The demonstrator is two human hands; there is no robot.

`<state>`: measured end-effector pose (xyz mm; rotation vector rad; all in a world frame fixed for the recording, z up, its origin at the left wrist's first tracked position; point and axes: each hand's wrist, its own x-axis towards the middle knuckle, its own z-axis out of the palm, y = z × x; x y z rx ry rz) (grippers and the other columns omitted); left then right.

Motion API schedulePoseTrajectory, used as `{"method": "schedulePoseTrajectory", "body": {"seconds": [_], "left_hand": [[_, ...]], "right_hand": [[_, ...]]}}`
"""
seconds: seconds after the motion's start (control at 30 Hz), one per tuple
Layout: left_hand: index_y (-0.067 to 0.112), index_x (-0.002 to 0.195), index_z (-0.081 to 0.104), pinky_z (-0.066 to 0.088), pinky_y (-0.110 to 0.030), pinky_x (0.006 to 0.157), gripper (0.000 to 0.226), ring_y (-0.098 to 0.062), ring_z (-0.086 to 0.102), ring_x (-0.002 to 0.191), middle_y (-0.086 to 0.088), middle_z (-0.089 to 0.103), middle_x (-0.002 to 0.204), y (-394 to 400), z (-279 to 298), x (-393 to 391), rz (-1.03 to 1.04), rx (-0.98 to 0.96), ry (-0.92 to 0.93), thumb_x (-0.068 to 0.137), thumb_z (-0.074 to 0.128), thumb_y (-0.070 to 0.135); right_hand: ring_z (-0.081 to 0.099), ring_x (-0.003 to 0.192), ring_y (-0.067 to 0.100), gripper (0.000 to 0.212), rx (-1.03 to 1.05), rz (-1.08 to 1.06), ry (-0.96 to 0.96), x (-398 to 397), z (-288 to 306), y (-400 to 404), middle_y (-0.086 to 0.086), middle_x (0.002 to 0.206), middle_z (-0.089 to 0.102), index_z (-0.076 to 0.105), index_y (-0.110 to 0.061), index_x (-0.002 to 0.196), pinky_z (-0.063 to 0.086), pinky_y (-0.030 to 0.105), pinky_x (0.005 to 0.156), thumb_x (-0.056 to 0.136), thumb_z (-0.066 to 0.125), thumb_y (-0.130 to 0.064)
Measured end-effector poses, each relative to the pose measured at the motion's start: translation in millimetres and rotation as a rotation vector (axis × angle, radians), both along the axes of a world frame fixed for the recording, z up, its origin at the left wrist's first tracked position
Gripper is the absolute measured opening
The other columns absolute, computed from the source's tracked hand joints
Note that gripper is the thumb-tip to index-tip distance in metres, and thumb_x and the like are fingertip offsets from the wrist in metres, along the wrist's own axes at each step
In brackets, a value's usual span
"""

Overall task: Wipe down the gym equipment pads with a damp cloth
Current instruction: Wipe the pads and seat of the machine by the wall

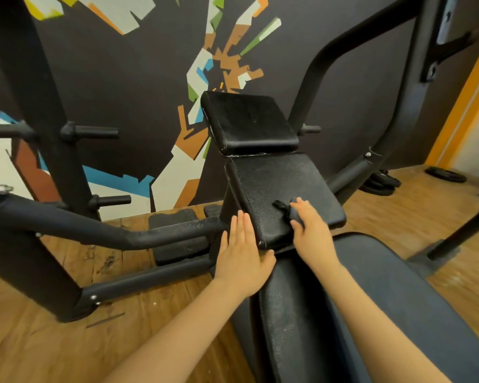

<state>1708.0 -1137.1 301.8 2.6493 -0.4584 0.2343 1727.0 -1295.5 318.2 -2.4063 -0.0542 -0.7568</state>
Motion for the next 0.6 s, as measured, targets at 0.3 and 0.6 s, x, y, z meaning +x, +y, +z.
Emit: {"method": "schedulePoseTrajectory", "body": {"seconds": [0.3,0.6], "left_hand": [[0.011,0.152,-0.007,-0.002,-0.036,0.118,0.067,-0.019,-0.010,0.147,-0.006,-0.009,0.161,1,7,-22,0.049,0.061,-0.111,0.102,0.023,0.045],[0.008,0.152,-0.002,-0.006,-0.034,0.116,0.069,-0.020,-0.012,0.147,-0.007,-0.008,0.160,-14,-13,-86,-0.061,0.129,-0.102,0.101,0.025,0.046]], "right_hand": [[0.022,0.140,0.013,0.048,-0.023,0.069,0.077,-52,-15,-11,0.000,0.149,0.031,0.038,-0.012,0.140,0.017,0.018,0.111,0.094,0.047,-0.003],[0.015,0.142,0.012,0.052,0.036,-0.115,0.151,-120,-44,-12,-0.002,0.151,0.028,0.033,-0.012,0.143,0.015,0.020,0.111,0.095,0.051,-0.018]]}}
